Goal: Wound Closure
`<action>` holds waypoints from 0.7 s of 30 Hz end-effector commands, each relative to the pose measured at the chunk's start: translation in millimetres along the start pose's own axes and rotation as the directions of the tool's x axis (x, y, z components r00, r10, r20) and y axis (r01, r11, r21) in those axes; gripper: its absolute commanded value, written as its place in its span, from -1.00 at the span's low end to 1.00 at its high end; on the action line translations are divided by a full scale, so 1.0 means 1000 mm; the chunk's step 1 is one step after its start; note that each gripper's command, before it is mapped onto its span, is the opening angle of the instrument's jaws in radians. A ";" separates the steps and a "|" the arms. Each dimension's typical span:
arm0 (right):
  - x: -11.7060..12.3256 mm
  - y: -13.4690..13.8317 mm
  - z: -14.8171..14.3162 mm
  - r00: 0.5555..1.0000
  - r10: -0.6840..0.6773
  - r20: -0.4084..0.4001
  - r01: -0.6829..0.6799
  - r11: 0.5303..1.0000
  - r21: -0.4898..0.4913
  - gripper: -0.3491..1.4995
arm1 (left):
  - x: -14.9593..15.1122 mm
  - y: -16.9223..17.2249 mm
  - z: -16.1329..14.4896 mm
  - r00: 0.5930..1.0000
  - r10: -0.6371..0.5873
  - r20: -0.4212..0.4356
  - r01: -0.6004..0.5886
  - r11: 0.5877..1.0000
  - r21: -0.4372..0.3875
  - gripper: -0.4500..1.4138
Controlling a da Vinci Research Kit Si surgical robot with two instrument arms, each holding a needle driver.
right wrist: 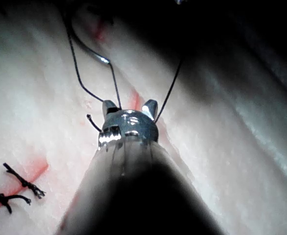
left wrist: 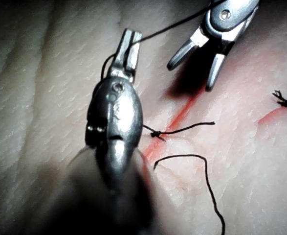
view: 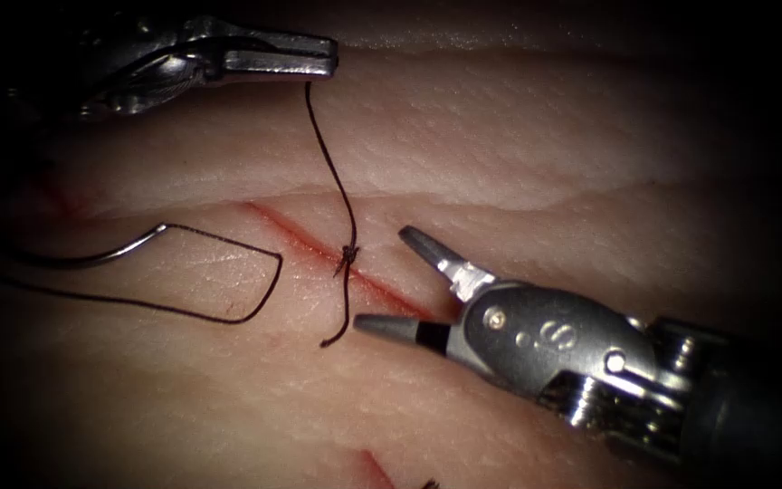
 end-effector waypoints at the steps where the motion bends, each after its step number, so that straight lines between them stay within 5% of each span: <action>1: -0.0001 0.0013 0.0018 1.000 -0.002 -0.002 0.002 1.000 -0.004 0.38 | -0.0003 -0.0002 0.0006 1.000 0.002 -0.002 -0.002 1.000 0.000 -1.00; 9: -0.0029 0.0032 0.0055 0.998 0.054 -0.026 -0.054 0.999 0.008 0.71 | 0.0006 0.0012 0.0004 1.000 0.007 0.007 -0.007 1.000 -0.005 -1.00; 21: -0.0055 0.0031 0.0105 0.993 0.102 -0.060 -0.098 0.994 0.056 0.73 | 0.0015 0.0027 0.0002 1.000 0.012 0.011 -0.012 1.000 -0.011 -1.00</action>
